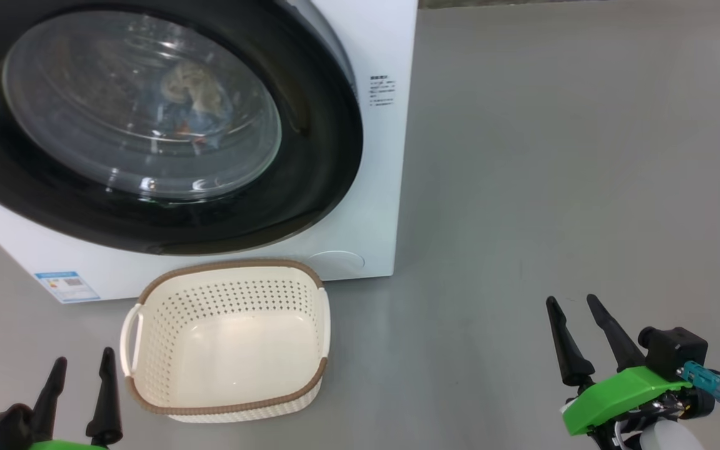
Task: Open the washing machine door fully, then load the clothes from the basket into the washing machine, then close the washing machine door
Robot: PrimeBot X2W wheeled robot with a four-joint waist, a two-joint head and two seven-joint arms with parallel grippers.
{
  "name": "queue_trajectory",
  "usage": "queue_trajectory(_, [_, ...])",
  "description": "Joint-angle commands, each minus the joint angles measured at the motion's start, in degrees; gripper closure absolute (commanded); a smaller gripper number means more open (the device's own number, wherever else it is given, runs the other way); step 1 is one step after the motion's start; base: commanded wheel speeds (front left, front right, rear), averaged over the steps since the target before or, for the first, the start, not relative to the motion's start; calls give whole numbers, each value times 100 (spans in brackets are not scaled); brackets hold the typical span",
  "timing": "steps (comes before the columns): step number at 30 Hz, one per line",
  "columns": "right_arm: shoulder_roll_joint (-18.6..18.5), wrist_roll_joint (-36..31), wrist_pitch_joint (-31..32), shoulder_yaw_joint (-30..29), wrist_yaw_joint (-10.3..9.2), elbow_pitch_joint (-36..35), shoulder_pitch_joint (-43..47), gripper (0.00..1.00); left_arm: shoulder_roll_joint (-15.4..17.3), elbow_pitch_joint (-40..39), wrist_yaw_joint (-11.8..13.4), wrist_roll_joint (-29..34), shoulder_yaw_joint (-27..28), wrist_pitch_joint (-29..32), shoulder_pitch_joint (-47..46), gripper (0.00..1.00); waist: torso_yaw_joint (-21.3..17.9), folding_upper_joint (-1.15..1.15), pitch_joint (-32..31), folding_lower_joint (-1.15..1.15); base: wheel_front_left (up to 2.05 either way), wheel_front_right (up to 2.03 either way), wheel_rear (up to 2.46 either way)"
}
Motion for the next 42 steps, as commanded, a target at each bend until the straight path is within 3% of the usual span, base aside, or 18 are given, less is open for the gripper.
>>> queue_trajectory(1, [-50,74,-27,95,-9,-151,25,0,165,-155,-14,45,224,-36,-77,0,-65,0,10,0,0,0,0])
queue_trajectory(31, [10,3,-27,87,-9,-190,-3,0,182,-202,-14,-4,155,-36,-84,0,-142,0,34,0,0,0,0])
queue_trajectory(32, [43,-2,0,-64,0,-56,26,100,10,-44,0,-2,-41,1,14,100,-143,0,34,0,0,0,0])
queue_trajectory(36, [107,18,14,-67,0,179,101,100,-179,178,2,-21,-107,14,47,100,-142,0,32,0,0,0,0])
queue_trajectory(42, [119,364,121,-110,0,123,118,100,-213,150,6,-338,-68,117,30,100,-113,0,1,9,0,0,0])
